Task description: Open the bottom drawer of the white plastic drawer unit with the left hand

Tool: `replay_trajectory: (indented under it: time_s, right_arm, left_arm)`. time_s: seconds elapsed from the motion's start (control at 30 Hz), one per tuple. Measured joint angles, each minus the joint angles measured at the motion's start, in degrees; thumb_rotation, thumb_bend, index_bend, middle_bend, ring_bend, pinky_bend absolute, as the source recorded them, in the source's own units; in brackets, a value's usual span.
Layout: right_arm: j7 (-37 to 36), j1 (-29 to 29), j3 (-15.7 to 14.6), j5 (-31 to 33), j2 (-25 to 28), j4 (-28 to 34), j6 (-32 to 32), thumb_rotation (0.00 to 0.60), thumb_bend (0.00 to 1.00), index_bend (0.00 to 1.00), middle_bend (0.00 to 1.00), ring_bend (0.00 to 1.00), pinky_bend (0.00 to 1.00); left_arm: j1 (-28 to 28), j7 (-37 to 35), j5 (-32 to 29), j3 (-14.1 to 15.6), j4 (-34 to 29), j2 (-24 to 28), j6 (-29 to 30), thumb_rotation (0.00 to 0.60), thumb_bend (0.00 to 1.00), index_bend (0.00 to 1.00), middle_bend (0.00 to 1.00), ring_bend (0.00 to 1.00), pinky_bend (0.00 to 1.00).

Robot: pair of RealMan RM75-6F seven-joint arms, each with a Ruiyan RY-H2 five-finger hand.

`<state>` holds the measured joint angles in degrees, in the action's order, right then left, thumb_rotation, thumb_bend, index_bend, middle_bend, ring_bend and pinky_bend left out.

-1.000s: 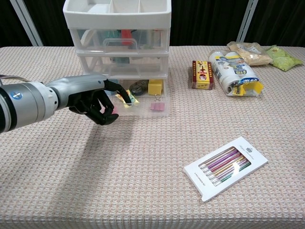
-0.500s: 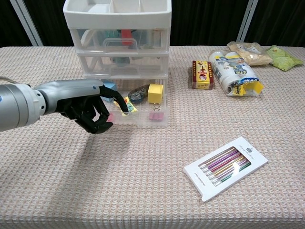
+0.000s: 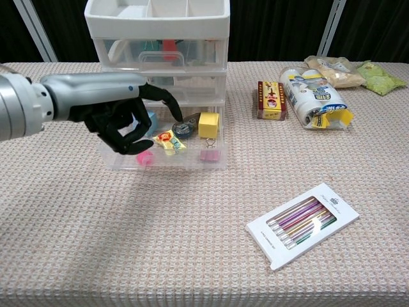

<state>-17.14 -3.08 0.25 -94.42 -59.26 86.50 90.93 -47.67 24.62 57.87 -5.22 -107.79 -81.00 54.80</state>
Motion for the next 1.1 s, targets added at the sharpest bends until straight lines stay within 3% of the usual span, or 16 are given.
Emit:
replay_trajectory:
  time_s: [0.3, 0.5, 1.1]
  right_arm:
    - [0.21, 0.53, -0.01, 0.72, 0.28, 0.08, 0.02, 0.600, 0.15, 0.00, 0.06, 0.00, 0.00]
    - [0.22, 0.62, 0.03, 0.93, 0.28, 0.07, -0.17, 0.600, 0.15, 0.00, 0.06, 0.00, 0.00]
    - [-0.25, 1.39, 0.02, 1.41, 0.15, -0.42, 0.04, 0.600, 0.15, 0.00, 0.06, 0.00, 0.00]
  left_arm:
    - [-5.61, 4.43, 6.49, -1.18, 17.26, -5.08, -3.38, 0.600, 0.26, 0.34, 0.78, 0.90, 1.00]
    - [-8.97, 9.25, 7.51, -0.24, 24.18, -8.60, -7.34, 0.600, 0.22, 0.34, 0.78, 0.90, 1.00]
    - [-10.05, 14.08, 9.59, 2.24, 31.66, -14.17, -7.13, 0.600, 0.22, 0.37, 0.78, 0.91, 1.00]
